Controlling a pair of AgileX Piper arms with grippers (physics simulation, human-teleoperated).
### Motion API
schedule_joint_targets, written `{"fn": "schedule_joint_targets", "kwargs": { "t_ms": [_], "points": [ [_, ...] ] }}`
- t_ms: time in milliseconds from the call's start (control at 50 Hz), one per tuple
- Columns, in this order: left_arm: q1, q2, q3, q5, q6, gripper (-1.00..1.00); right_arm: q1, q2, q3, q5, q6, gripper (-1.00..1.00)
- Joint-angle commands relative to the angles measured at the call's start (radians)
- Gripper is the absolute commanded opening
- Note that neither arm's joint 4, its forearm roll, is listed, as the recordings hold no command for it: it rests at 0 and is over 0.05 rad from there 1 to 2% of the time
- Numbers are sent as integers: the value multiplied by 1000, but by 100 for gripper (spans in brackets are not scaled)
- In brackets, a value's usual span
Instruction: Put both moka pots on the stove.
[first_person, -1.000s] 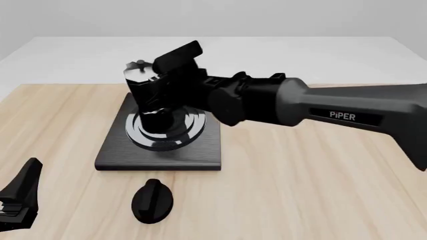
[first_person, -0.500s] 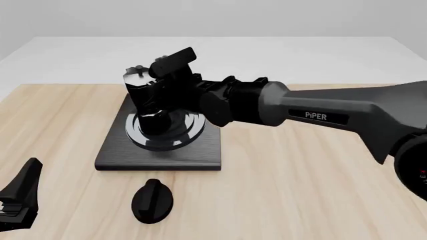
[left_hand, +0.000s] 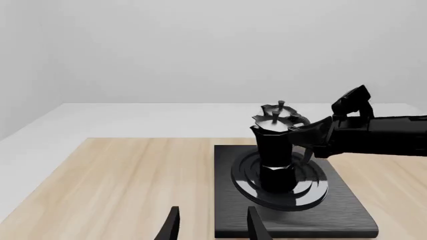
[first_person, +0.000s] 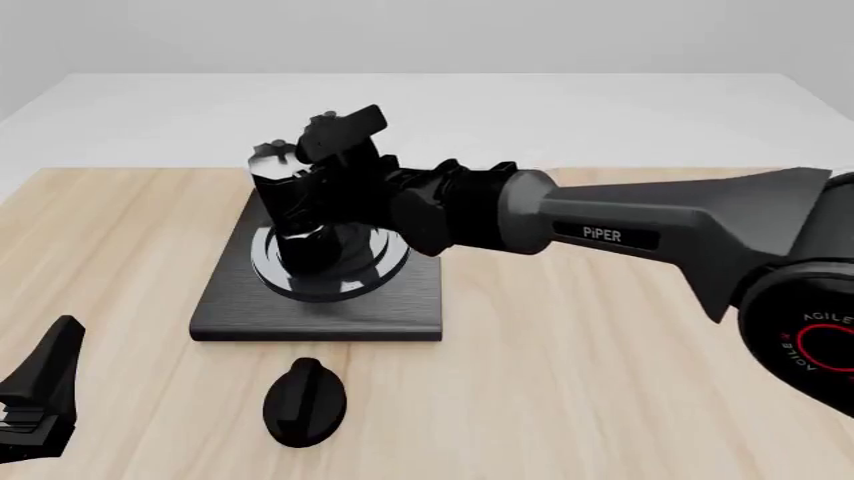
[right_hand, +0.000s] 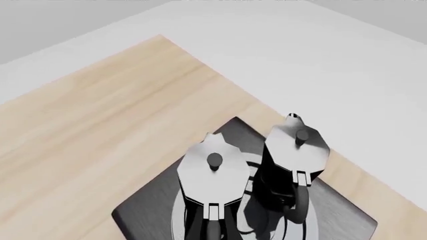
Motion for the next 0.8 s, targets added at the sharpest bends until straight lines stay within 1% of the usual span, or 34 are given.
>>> {"fn": "schedule_joint_targets", "kwargs": {
  "t_ms": [20, 500, 800],
  "points": [
    [0, 0, 0, 0, 0, 100, -2, -10, -29, -9, 9, -100],
    [0, 0, 0, 0, 0, 100, -10, -13, 6, -28, 21, -100],
    [0, 0, 0, 0, 0, 100, -13, -39, 75, -54, 37, -100]
  ]
}}
